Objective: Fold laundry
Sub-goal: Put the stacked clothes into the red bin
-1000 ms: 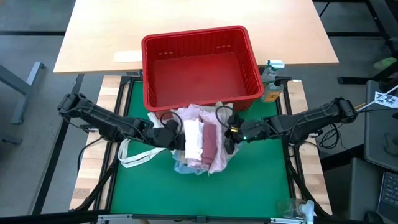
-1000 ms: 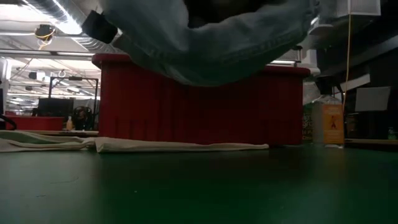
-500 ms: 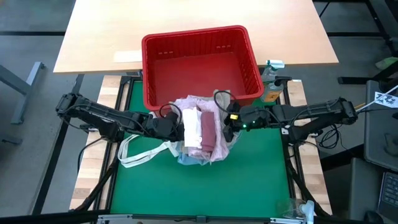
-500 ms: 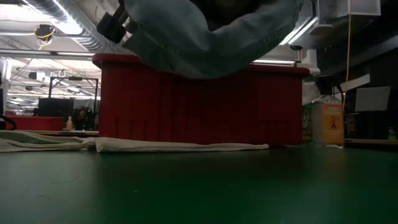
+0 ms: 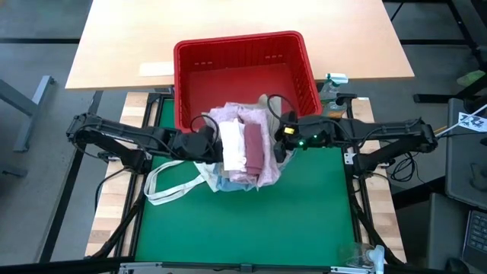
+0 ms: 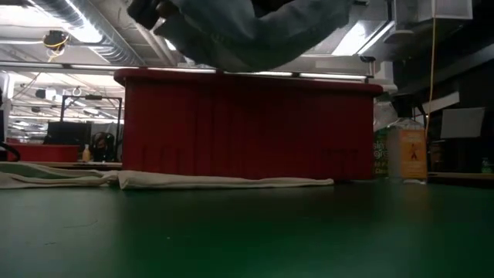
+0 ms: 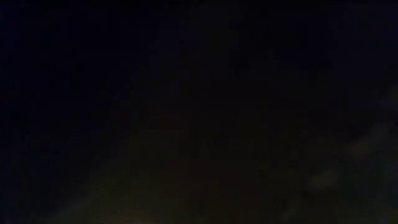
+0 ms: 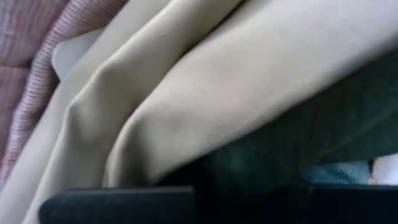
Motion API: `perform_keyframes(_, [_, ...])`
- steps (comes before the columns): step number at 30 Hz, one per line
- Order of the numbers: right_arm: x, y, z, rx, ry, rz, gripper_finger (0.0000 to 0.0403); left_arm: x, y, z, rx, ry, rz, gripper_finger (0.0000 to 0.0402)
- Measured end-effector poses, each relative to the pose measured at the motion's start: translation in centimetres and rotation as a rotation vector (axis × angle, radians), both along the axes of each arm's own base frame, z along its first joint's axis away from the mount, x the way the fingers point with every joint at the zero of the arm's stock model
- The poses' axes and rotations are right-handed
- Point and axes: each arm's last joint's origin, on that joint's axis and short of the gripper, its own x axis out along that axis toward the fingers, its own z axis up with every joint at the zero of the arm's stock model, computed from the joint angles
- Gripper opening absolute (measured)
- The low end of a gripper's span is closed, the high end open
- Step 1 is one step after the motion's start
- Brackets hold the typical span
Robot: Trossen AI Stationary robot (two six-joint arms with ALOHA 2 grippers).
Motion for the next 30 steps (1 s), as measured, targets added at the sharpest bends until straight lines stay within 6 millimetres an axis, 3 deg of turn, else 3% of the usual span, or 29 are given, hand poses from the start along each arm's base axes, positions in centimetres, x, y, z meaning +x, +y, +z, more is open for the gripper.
perform_keyframes(13, [-0.5,-1.3,3.3,-0.047,-0.036,-0.07,0.0037,0.1,2.3,3.4,0.035,-0.06,0.056,0.0])
perform_keyframes(30, [-0.6,-6.1,3.6,-0.023,-0.056,-0.181,0.0037,-0.1,7.1,4.1,0.003,-0.09,0.187,0.0003])
